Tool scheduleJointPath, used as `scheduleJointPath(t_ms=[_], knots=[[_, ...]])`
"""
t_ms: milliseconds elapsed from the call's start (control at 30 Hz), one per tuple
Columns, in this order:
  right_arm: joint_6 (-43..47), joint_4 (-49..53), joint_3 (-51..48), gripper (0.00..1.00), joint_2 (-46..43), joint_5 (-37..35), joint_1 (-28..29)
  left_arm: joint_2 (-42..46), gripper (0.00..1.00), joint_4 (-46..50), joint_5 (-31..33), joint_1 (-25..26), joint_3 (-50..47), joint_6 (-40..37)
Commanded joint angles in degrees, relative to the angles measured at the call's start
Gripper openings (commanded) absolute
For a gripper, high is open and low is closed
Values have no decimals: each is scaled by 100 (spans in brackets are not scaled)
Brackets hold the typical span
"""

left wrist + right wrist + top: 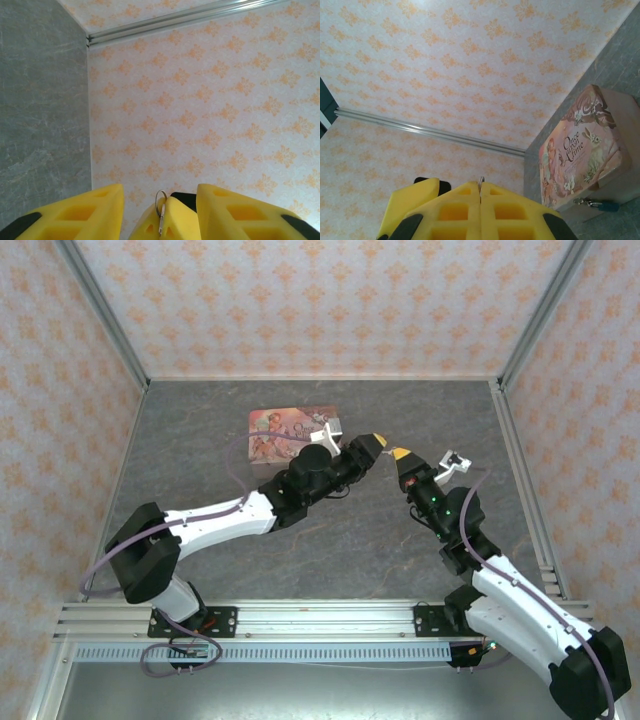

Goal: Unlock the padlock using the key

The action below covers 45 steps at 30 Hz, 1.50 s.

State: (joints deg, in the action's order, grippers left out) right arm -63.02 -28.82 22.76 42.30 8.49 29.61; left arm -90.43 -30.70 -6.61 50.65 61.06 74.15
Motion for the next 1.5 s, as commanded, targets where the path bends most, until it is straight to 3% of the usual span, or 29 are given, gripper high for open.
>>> scheduleJointPath(t_ms=[0,467,667,733,833,1067,1300,1467], knots=[[-41,-212,193,0,32,-65,49,-55,39,-173,-8,74,256,12],[-71,-222,202,0,109,23,66,-185,19,-126,-51,102,342,-35],[11,-33,233,0,86,265,70,-148,0,139,-18,103,390,-260],[54,93,215,3,37,302,67,-70,0,340,30,95,398,-435],[333,452,258,10,-133,388,69,117,0,760,34,56,444,-857],[1986,2199,820,39,-868,926,-60,744,0,2790,-717,-491,988,-2687],[3716,3080,1667,63,-622,3280,-429,1288,0,4861,-1564,-972,1713,-4622],[4333,3199,2237,70,-240,4254,-428,1456,0,5561,-2045,-1006,2103,-5392]])
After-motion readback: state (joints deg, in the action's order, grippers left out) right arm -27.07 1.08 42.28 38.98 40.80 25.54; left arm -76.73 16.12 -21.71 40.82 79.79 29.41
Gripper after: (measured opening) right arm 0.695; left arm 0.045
